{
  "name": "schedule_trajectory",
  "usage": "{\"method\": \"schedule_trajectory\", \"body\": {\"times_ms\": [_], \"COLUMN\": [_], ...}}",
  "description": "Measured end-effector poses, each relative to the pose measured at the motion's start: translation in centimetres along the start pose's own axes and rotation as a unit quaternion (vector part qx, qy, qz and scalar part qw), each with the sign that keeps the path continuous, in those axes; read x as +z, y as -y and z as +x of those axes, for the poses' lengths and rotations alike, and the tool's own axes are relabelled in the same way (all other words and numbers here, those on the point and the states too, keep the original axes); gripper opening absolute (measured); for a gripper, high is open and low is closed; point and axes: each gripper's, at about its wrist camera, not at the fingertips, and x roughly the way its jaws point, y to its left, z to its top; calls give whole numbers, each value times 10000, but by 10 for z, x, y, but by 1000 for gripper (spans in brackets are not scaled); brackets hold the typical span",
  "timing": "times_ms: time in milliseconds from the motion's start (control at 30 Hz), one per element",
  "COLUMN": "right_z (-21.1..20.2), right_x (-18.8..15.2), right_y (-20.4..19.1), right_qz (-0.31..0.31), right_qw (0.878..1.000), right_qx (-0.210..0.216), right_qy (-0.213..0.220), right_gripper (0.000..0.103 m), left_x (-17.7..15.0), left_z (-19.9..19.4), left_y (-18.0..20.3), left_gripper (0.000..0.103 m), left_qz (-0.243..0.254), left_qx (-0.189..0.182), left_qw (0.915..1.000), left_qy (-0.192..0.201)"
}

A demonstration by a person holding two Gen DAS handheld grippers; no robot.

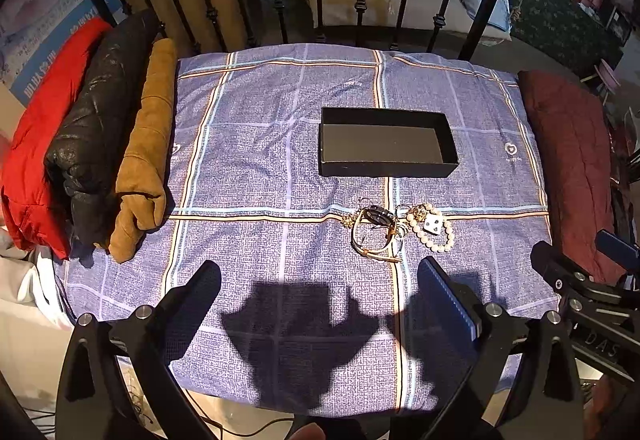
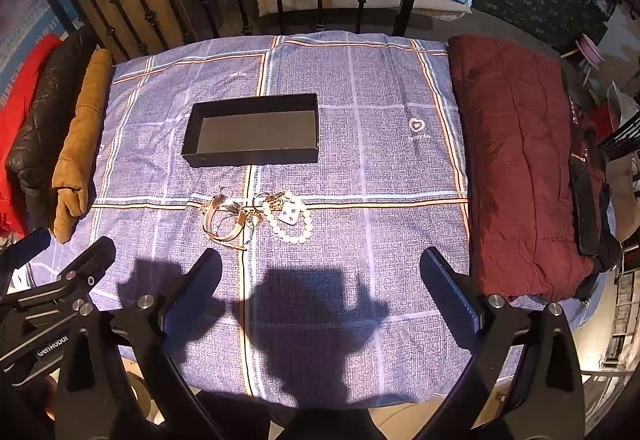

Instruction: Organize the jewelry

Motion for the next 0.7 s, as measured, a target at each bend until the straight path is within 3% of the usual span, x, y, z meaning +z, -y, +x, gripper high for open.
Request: {"method": "schedule_trajectory", "body": {"times_ms": [700], "right_z": [-6], "right_x": [6], "right_y": [-1], "right_qz": [-11], "right_qw": [10000], "right_qx": [29], "right_qy": [74], "right_gripper": [98], "left_x": [7], "left_z": [-8], "left_y": [3], "left_gripper": [97], "left_qz": [82], "left_qx": [67], "left_qw": [9999], "left_qy": [132]}}
